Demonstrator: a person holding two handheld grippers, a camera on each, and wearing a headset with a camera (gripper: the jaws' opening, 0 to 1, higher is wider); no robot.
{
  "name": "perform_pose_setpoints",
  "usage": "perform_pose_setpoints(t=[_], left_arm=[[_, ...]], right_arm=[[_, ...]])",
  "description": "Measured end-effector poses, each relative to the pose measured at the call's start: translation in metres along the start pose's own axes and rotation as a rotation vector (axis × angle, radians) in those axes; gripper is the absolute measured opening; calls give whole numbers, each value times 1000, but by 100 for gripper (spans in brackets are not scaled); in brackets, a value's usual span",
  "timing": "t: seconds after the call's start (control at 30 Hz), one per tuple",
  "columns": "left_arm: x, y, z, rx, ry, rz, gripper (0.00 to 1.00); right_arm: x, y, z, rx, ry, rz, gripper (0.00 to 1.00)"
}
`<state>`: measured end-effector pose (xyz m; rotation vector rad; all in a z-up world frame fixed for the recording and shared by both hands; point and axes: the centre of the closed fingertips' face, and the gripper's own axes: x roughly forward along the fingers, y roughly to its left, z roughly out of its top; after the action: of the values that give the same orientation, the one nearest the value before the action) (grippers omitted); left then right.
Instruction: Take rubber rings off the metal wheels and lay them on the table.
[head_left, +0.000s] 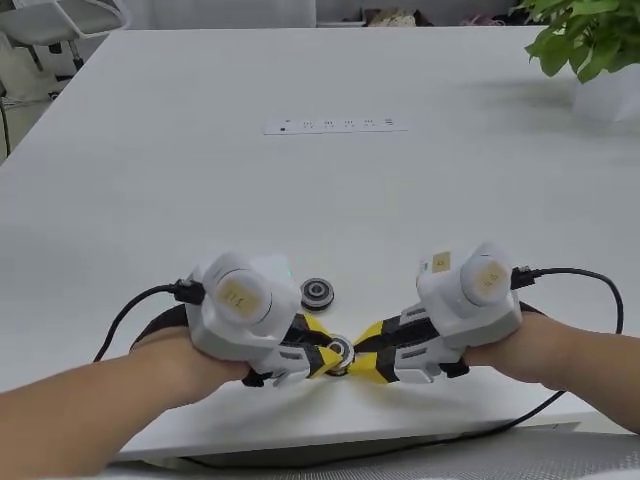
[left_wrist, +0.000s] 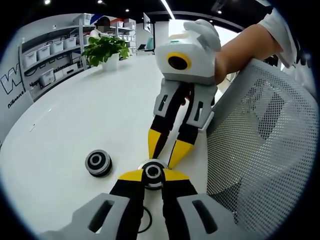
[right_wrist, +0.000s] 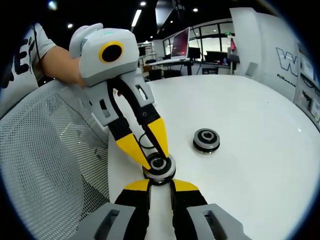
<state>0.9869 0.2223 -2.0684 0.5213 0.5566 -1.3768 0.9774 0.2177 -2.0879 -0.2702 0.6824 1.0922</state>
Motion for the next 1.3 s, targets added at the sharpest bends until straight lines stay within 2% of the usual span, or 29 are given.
perform_pose_setpoints(t=[0.23,0.5,0.93,1.2,1.3], left_arm=[[0,0,0,-1,0,2,8],[1,1,0,9,4,4,8],[1,1,0,12,3,8,8],[2,0,1,15,2,9,8],[2,0,1,16,2,9,8]], right_arm=[[0,0,-1,11,10,-1,11],[0,-1,-3,-1,34,-5,2],[-2,-7,-3,145,13,-15,0],[-8,-13,-1,251,-29,-28,0],[-8,-12,0,271,-35,-27,0]])
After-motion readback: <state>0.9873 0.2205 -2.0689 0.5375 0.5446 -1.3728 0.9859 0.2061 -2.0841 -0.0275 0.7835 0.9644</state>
